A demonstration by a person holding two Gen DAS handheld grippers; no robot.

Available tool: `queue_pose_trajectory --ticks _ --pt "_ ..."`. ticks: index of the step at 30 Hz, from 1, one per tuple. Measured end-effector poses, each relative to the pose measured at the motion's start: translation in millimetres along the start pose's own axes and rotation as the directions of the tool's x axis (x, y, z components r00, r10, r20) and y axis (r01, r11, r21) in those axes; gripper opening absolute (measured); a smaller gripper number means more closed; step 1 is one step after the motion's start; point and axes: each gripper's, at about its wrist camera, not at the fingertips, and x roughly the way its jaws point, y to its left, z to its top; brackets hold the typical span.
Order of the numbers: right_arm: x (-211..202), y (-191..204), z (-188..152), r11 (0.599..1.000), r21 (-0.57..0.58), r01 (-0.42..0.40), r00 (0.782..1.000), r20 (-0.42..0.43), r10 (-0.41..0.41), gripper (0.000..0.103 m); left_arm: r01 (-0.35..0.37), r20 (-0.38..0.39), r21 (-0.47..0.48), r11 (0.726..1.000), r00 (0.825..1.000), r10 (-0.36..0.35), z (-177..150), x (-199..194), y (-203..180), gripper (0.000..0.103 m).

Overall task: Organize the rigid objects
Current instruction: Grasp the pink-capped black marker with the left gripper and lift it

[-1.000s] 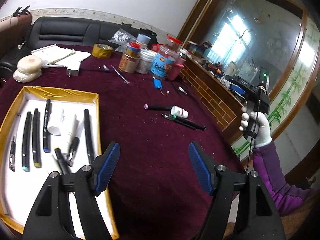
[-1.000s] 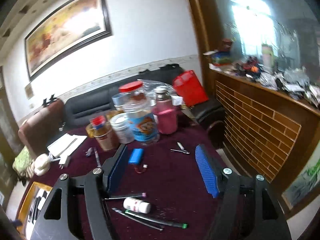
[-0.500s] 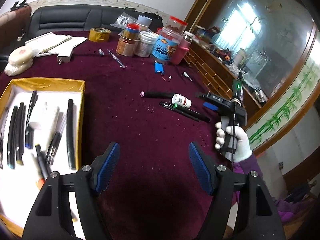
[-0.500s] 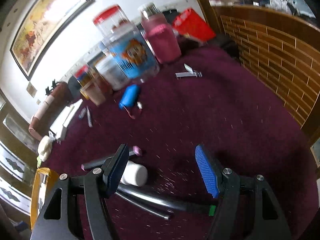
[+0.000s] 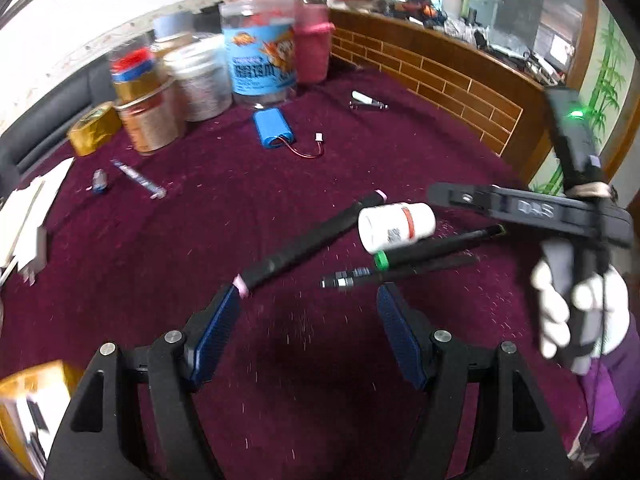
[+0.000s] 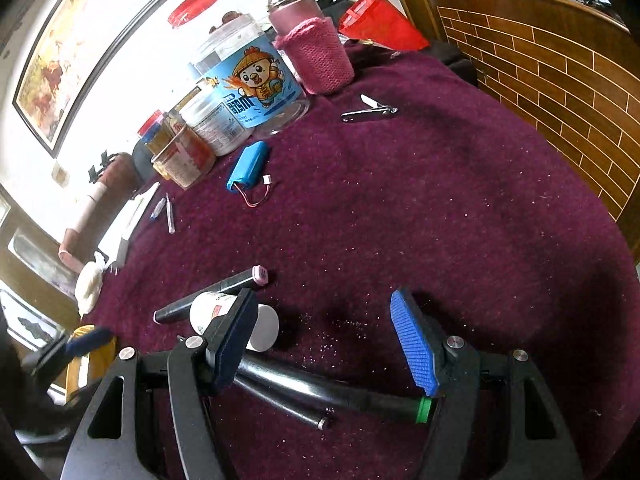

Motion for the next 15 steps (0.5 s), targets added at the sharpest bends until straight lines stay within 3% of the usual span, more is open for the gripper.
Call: queue_pose_trajectory --ticks 4,11,13,15 --pt "2.0 0.0 1.4 1.0 0.006 -0.002 1.0 -0.003 0.002 0.064 0.021 -0.022 -0.044 0.999 1.0 -0.022 9.8 23.1 11.0 0.07" --pt "4.1 0.8 2.8 1.0 0.007 -0.001 1.0 -0.006 0.001 0.064 0.02 -0.057 -0.039 0.999 0.998 -0.023 12.2 60.1 6.5 0.068" --pt "5.1 2.6 2.9 1.0 -0.002 0.006 1.0 -0.005 -0.006 0.064 0.004 -0.054 -0.024 1.0 0.999 -0.006 12.5 59.7 1.7 0.065" --pt "6.3 5.1 2.5 1.0 -0.018 0.019 1.0 -0.002 -0.019 0.064 -0.011 -0.051 -0.038 0.999 0.999 0.009 10.4 55.5 5.4 0.052"
